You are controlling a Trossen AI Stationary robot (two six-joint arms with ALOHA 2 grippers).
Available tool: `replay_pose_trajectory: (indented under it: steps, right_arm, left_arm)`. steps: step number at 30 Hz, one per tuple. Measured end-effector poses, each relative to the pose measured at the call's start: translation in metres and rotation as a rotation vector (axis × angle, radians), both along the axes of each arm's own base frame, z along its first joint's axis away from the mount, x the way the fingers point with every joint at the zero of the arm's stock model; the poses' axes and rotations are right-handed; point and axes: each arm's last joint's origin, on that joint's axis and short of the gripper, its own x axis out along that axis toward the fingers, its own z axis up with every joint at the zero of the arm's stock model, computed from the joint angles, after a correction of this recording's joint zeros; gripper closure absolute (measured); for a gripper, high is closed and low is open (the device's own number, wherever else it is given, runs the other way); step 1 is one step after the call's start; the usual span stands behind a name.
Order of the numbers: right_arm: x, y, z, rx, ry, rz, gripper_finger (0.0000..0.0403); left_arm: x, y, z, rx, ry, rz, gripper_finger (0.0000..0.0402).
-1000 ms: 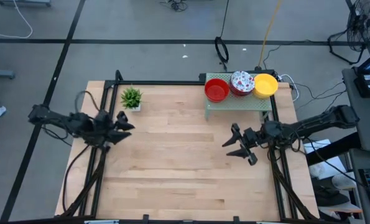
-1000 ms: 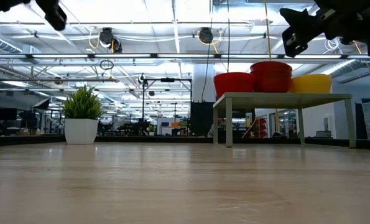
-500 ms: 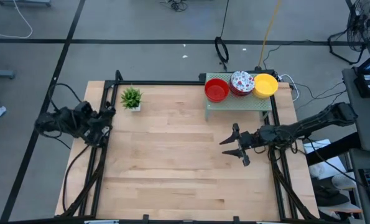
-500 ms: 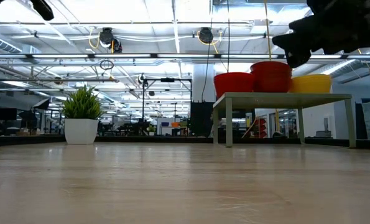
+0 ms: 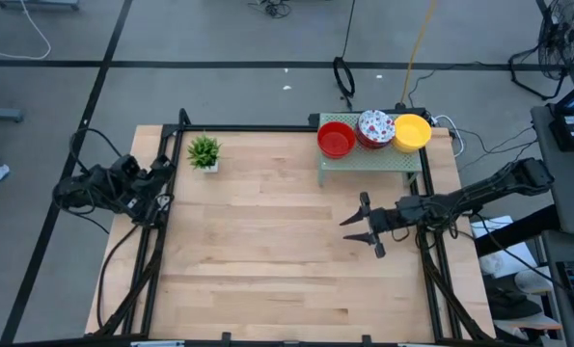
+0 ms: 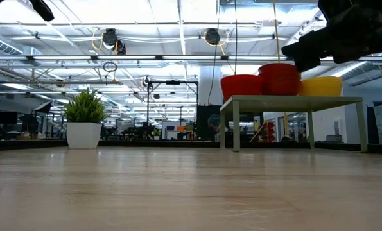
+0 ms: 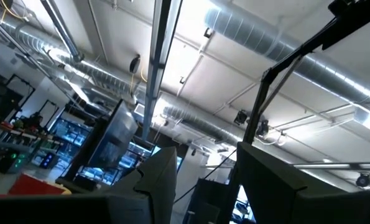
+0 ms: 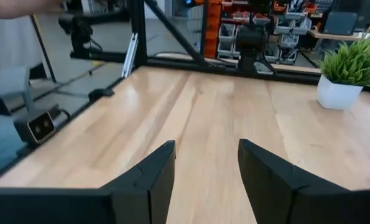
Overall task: Pick & Place Mini bowls
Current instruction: Return to Home Position
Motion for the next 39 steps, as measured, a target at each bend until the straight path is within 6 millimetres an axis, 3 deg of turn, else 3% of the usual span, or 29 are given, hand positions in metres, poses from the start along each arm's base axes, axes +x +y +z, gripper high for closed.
replay_pose_trajectory:
  steps: [7,14,19,39]
  right_arm:
    - [-0.002,-0.001,-0.01,-0.009,0.103,-0.022,0.0241]
    - [-0.004,-0.007,-0.019,-0.019,0.195,-0.23,0.0241]
    - [-0.003,-0.007,-0.016,0.074,0.176,-0.243,0.0241]
    - [-0.005,-0.008,-0.014,0.067,0.149,-0.236,0.0241]
  left_arm:
    - [0.0,0.0,0.0,0.001,0.003,0.0,0.0229]
    - [0.0,0.0,0.0,0.001,0.002,0.0,0.0229]
    - [0.0,0.0,0.0,0.001,0.003,0.0,0.0229]
    - [0.0,0.0,0.0,0.001,0.003,-0.001,0.0229]
